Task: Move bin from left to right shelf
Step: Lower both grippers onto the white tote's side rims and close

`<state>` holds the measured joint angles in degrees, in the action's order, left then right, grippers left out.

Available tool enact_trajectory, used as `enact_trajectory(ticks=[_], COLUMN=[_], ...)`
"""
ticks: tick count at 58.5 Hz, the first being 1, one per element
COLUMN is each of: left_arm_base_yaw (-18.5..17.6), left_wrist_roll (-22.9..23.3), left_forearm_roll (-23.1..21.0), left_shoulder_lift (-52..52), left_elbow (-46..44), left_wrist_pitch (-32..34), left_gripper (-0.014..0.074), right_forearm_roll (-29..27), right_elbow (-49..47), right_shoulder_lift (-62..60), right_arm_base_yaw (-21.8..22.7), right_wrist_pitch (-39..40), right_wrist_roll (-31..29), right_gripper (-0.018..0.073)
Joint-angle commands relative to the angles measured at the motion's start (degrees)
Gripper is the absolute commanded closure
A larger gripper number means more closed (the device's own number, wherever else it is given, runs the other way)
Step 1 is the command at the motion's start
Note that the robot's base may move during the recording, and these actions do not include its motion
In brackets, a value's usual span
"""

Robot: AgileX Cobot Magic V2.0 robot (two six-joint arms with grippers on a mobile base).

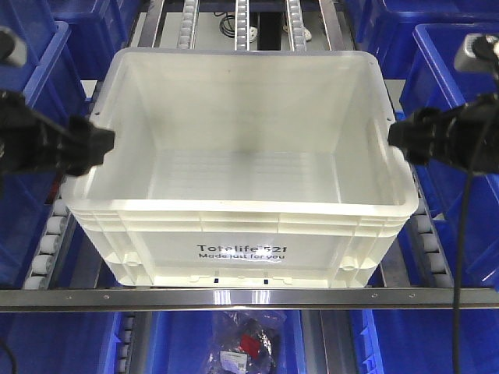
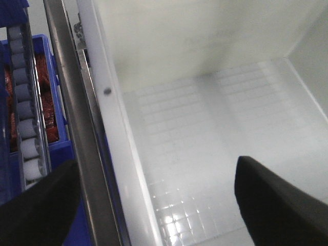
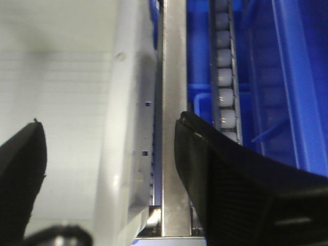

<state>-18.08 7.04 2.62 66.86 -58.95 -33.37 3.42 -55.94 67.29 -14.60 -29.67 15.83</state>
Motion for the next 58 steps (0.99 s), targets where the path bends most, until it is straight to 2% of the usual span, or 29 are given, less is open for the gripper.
enact_trajectory(ticks=[1,9,19,25,35,46,58], left_arm_base_yaw=[-0.2,-0.2,-0.2,-0.2,-0.2,0.7,3.2], left_wrist_roll=[2.8,8.7,9.1,9.8,9.8,9.8,9.6], left_forearm_roll=[2.5,7.8,10.6,10.6,10.5,10.1,5.9], left_shoulder_lift=[3.4,9.1,14.7,17.7,21.9,24.1,26.2], left_elbow=[-6.8,-13.4,-19.7,-22.7,-27.0,-28.9,-29.1], left_wrist_pitch=[-0.9,-6.7,-12.6,-15.9,-19.6,-20.9,-20.6], left_gripper=[0.0010,0.0010,0.0010,0.0010,0.0010,0.0010,0.0016], right_forearm_roll=[0.3,0.1,-0.7,-2.0,-2.7,-3.8,-4.0], right_elbow=[-6.3,-13.0,-19.8,-23.5,-28.1,-30.9,-33.4], right_shoulder_lift=[3.2,8.3,13.4,16.6,21.4,25.0,27.6], right_arm_base_yaw=[1.2,1.4,1.4,1.4,1.6,1.6,1.6], right_wrist_pitch=[-1.2,-5.7,-10.0,-13.5,-17.8,-19.1,-19.7], right_wrist_roll=[0.3,-1.0,-7.4,-10.3,-10.4,-10.4,-10.4], right_gripper=[0.0065,0.0065,0.0065,0.0065,0.0065,0.0065,0.0065])
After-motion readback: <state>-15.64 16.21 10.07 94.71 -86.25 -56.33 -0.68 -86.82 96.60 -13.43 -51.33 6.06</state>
